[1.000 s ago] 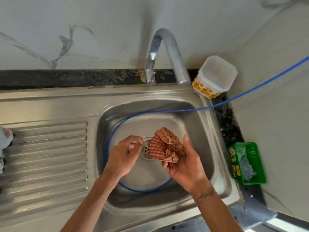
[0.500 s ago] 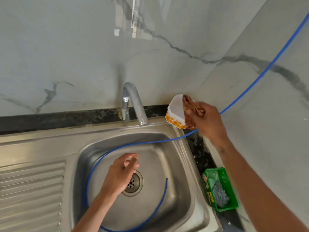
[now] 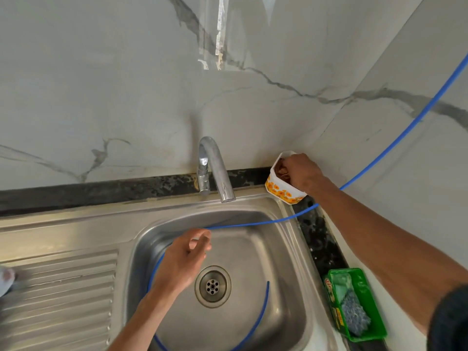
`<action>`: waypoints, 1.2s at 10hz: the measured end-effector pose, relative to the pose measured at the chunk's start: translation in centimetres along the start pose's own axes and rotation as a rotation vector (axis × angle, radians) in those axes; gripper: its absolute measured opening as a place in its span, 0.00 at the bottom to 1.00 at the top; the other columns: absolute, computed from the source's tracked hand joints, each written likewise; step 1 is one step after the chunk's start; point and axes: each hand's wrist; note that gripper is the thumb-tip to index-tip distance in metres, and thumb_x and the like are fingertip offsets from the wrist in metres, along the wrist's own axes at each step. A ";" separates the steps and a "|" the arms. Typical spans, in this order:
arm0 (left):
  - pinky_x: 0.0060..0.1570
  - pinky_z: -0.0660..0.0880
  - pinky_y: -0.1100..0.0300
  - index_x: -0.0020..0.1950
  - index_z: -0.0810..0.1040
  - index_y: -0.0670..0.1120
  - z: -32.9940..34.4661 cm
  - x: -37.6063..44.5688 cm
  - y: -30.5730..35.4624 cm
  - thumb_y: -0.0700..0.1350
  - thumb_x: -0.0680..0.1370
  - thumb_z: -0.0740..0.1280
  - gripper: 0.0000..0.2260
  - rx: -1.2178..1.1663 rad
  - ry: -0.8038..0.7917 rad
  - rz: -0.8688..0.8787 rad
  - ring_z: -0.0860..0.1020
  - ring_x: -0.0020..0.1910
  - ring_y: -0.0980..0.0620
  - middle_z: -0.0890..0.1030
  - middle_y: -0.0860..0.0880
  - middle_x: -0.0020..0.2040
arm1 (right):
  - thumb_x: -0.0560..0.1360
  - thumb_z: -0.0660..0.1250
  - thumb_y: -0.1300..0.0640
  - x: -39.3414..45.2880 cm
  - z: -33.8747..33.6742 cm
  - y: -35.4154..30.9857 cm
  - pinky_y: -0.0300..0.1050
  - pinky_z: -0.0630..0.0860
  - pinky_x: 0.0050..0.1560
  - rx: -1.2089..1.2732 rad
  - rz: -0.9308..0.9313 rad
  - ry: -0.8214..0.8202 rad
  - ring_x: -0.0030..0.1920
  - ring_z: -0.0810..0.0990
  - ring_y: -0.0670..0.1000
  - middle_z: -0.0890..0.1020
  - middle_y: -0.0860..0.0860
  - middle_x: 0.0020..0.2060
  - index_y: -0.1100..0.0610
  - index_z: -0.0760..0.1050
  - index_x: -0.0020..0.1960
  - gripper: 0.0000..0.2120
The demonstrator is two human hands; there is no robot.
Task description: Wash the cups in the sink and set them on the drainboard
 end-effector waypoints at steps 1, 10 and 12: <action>0.52 0.80 0.53 0.53 0.81 0.60 -0.2 0.0 0.0 0.53 0.84 0.66 0.05 0.015 0.005 -0.023 0.86 0.45 0.58 0.88 0.53 0.46 | 0.78 0.69 0.60 0.1 -0.9 0.6 0.41 0.73 0.57 -0.002 -0.138 -0.184 0.61 0.81 0.57 0.84 0.54 0.59 0.54 0.83 0.63 0.14; 0.67 0.78 0.44 0.60 0.81 0.41 0.0 1.3 1.6 0.45 0.87 0.60 0.12 -0.771 0.053 -0.617 0.85 0.54 0.42 0.87 0.39 0.53 | 0.73 0.77 0.46 -5.4 3.7 -19.2 0.59 0.86 0.38 1.093 0.009 0.167 0.31 0.86 0.52 0.85 0.53 0.29 0.62 0.81 0.38 0.19; 0.63 0.79 0.48 0.61 0.82 0.47 -0.9 0.5 1.2 0.49 0.87 0.60 0.12 -0.662 0.069 -0.571 0.84 0.56 0.45 0.87 0.45 0.54 | 0.73 0.76 0.44 -7.8 5.5 -17.6 0.54 0.87 0.42 1.049 0.085 0.103 0.39 0.88 0.56 0.87 0.54 0.38 0.57 0.83 0.48 0.15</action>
Point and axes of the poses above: each hand's wrist, its own x-axis towards the middle knuckle, its own z-axis out of the palm, y = z × x
